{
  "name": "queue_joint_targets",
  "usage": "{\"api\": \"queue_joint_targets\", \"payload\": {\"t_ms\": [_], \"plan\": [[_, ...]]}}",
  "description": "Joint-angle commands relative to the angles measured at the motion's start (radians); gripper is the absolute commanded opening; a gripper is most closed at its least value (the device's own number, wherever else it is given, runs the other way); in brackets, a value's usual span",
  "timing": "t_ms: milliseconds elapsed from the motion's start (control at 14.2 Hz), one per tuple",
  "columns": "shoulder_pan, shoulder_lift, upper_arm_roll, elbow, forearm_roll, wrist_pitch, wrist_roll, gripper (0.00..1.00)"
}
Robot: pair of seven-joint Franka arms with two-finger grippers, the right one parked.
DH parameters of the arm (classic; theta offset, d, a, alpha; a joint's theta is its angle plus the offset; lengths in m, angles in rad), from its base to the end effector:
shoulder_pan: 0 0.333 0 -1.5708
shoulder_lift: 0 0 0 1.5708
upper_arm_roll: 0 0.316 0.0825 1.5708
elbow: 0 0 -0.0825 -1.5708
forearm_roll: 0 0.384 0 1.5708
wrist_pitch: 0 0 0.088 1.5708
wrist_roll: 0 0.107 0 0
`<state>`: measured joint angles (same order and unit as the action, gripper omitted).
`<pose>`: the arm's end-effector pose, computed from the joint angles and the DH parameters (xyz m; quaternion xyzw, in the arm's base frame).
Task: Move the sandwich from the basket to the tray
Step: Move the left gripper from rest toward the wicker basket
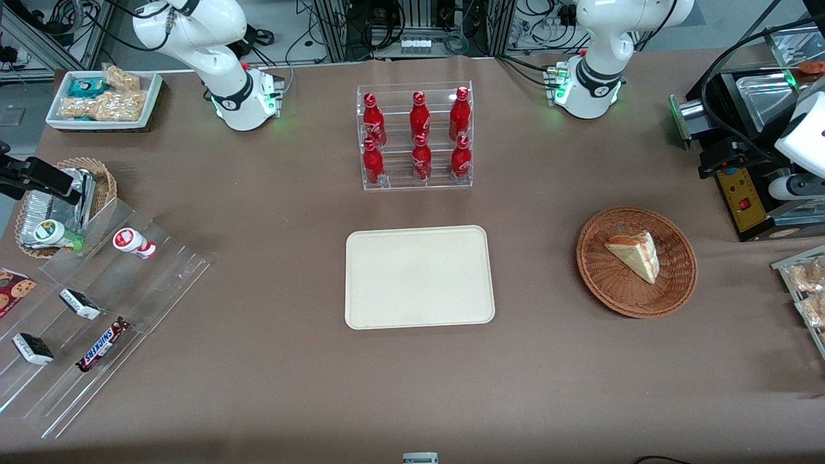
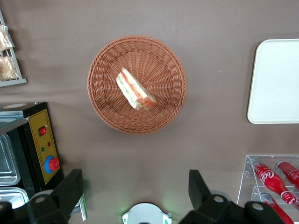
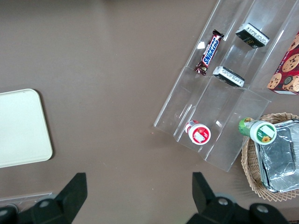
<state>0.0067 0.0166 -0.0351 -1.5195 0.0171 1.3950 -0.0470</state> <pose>0.5406 -0.0131 0.6251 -0.9974 -0.0102 0.0701 0.0109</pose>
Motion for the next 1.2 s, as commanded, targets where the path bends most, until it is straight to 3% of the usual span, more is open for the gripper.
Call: {"api": "queue_joint_targets", "payload": {"t_ms": [0, 634, 775, 1127], "plan": [[-0.005, -0.007, 0.004, -0.018, 0.006, -0.022, 0.001, 1.0], [-0.002, 0.0, 0.014, -0.23, 0.038, 0.125, -0.008, 1.0], [-0.002, -0.003, 0.014, -0.322, 0.078, 0.224, -0.014, 1.0], [-0.002, -0.003, 0.093, -0.563, 0.076, 0.557, -0.072, 1.0]]}}
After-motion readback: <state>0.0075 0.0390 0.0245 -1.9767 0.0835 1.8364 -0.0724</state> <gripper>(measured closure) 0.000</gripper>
